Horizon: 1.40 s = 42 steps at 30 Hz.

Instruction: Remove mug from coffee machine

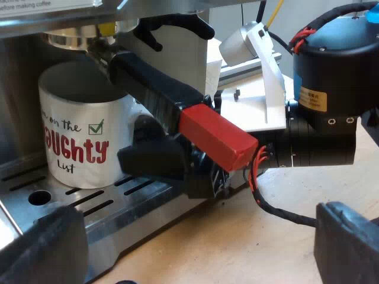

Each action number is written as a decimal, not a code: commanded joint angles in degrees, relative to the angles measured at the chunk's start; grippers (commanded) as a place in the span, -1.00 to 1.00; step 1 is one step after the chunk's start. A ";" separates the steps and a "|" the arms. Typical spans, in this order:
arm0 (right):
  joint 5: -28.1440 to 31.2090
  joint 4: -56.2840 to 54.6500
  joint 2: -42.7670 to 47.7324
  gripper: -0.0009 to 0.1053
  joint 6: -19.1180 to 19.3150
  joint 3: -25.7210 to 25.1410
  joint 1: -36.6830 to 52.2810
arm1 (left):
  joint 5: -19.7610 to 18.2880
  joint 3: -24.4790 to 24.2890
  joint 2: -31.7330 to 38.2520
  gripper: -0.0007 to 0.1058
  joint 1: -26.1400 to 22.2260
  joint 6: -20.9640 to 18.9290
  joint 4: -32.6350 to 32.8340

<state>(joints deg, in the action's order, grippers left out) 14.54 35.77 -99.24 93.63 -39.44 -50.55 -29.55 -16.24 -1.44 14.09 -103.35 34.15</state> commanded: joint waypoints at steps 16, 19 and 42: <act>0.47 -1.98 1.25 -0.98 0.46 -0.56 -1.81 | -0.73 -0.09 -0.09 0.50 0.22 -0.16 -1.22; 2.47 -4.39 2.45 -0.98 0.46 -0.43 -2.36 | -0.73 -0.09 -0.09 0.50 0.22 -0.16 -1.36; 2.76 -24.90 20.73 -0.98 -0.08 5.56 -3.72 | -1.11 -0.09 -0.09 0.50 0.22 -0.96 -1.44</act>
<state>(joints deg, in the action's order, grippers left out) 17.35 10.42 -80.54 93.57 -34.30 -53.68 -29.97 -16.24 -1.44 14.09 -103.70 34.02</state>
